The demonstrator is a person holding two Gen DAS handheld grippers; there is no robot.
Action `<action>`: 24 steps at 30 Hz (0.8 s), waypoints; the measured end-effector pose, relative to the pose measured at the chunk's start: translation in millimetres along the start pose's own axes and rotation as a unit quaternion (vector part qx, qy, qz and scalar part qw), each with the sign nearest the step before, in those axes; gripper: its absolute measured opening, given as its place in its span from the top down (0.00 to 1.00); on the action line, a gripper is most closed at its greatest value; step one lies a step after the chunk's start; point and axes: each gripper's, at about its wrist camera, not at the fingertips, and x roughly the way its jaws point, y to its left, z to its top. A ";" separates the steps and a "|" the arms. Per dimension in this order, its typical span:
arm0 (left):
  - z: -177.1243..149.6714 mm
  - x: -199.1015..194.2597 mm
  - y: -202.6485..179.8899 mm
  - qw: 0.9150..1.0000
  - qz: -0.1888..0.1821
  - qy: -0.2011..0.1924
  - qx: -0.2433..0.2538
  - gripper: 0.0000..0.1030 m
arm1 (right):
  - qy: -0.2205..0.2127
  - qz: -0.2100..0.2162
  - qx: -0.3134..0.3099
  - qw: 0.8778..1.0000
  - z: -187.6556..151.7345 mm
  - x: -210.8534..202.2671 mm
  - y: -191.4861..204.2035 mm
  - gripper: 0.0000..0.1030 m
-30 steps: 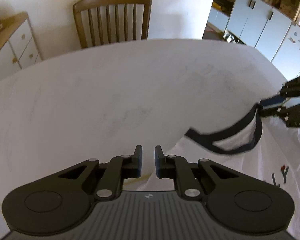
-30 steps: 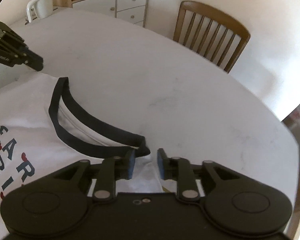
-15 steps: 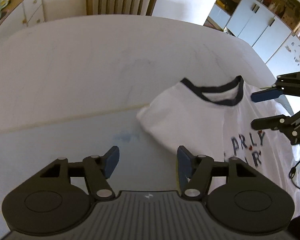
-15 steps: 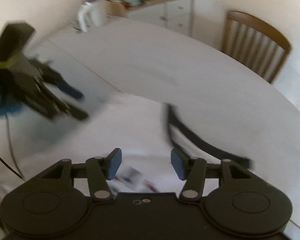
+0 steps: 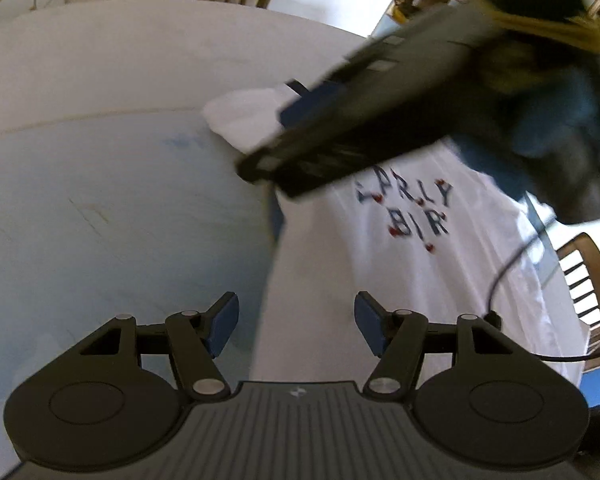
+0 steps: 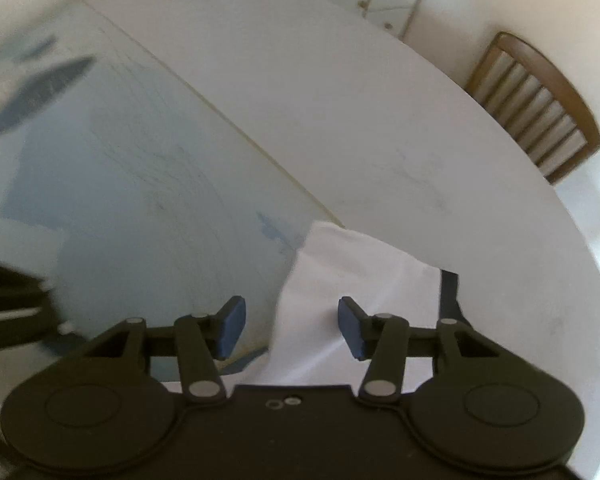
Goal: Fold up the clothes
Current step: 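Release the collar with the right gripper, leaving the shirt spread flat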
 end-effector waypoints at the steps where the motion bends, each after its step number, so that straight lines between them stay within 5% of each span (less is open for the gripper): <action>1: -3.3 0.0 -1.0 1.000 -0.002 -0.001 0.000 0.39 | 0.007 -0.007 0.002 1.000 -1.4 2.5 -0.1 0.00; 9: -11.1 -8.6 5.7 1.000 -0.021 -0.009 -0.008 0.39 | -0.036 -0.016 0.140 0.989 -39.6 -35.0 -46.5 0.00; 15: -7.7 -17.9 1.2 0.999 -0.047 -0.020 -0.003 0.39 | -0.076 0.006 0.339 0.938 -128.8 -67.0 -104.8 0.00; 17: -0.7 -17.0 0.5 0.998 -0.050 -0.025 -0.001 0.39 | -0.070 0.015 0.360 0.930 -151.0 -61.1 -111.8 0.00; 24: 20.3 11.3 -11.5 1.000 -0.020 -0.018 0.015 0.39 | -0.071 0.029 0.296 0.952 -118.9 -59.8 -94.9 0.00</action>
